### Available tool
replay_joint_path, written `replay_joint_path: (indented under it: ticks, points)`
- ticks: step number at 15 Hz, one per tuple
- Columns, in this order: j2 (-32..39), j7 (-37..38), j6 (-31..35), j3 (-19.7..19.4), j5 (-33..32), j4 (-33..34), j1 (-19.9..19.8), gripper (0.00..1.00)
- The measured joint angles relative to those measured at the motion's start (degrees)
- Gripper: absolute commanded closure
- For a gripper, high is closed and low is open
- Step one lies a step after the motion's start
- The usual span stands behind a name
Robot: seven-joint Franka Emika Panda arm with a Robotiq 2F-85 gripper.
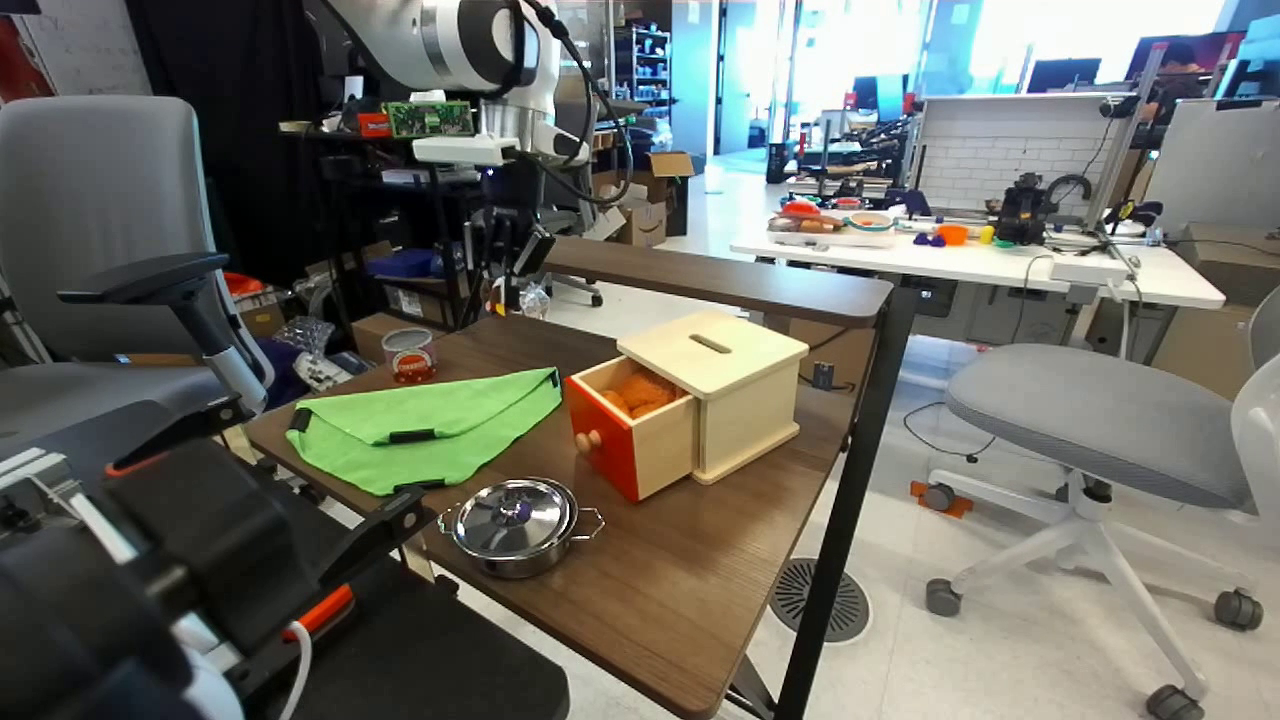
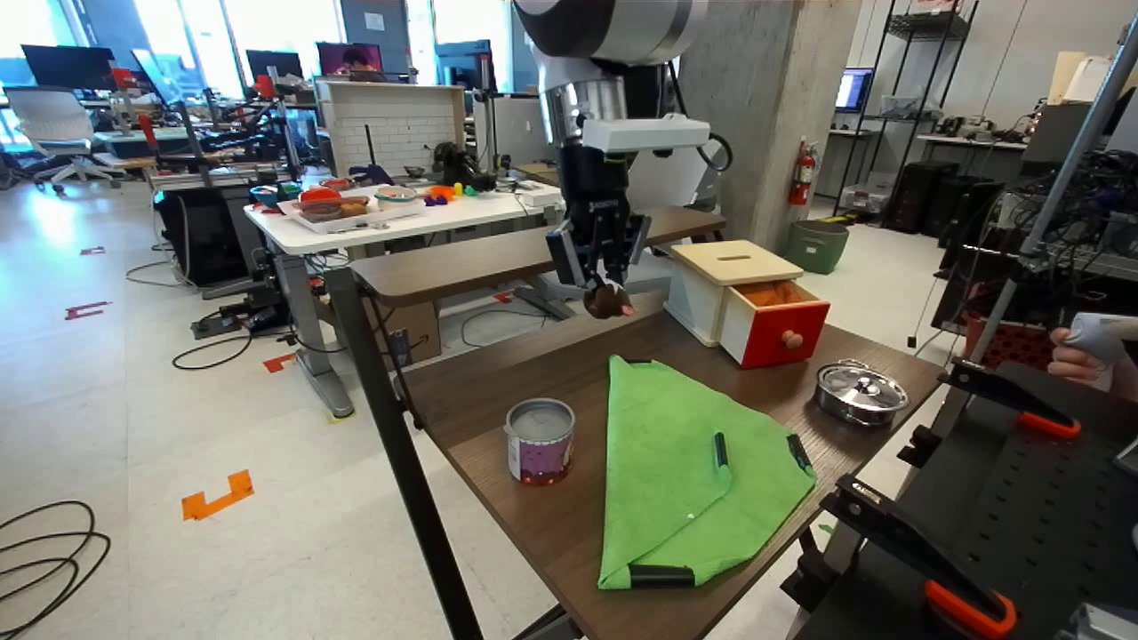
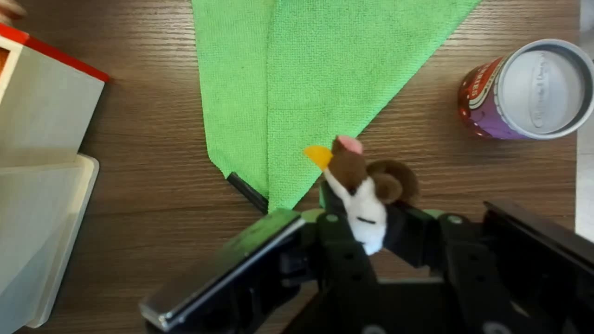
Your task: Move the brown bear backward to the left
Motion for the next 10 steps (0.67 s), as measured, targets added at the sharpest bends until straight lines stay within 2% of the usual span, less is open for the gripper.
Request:
replay_joint_path:
  ticks: [10]
  points:
    - [11.4, 6.7, -1.3, -2.1, -0.1, 13.8, 0.5, 0.96]
